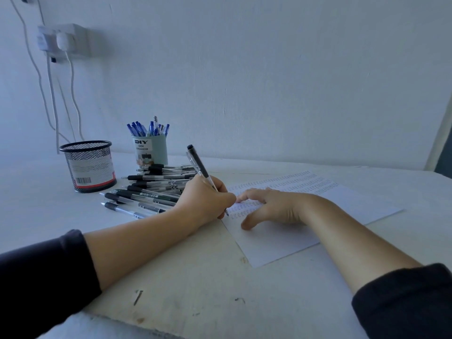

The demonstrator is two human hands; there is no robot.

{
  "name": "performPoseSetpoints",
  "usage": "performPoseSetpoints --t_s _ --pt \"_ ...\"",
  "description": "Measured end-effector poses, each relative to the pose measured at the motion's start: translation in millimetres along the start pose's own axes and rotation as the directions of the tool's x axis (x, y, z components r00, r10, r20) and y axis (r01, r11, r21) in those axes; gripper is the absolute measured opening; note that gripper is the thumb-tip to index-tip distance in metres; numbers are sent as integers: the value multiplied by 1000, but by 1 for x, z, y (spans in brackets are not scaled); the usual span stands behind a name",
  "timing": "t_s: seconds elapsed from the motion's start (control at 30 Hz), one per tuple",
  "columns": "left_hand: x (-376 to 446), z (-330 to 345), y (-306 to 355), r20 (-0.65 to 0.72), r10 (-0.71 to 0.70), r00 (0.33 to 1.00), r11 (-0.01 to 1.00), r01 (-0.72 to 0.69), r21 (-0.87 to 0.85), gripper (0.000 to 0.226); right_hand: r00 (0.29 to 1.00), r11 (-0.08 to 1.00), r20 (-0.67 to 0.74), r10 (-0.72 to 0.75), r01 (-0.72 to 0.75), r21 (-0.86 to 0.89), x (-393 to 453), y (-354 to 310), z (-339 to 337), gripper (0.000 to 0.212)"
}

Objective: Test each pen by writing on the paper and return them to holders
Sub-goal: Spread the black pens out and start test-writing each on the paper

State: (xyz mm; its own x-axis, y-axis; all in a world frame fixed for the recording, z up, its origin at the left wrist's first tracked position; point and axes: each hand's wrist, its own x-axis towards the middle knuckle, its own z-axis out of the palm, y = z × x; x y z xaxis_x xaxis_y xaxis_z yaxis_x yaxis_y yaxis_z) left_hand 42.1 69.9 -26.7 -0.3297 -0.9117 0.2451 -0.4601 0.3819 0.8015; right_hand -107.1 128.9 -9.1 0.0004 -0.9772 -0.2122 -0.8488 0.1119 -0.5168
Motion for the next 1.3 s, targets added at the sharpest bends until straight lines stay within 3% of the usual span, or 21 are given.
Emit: performPoseSetpoints --t_s 1.3 --pt "-3 0 1 -9 25 1000 998 -25 49 17 1000 1000 6 -3 3 14 0 0 0 58"
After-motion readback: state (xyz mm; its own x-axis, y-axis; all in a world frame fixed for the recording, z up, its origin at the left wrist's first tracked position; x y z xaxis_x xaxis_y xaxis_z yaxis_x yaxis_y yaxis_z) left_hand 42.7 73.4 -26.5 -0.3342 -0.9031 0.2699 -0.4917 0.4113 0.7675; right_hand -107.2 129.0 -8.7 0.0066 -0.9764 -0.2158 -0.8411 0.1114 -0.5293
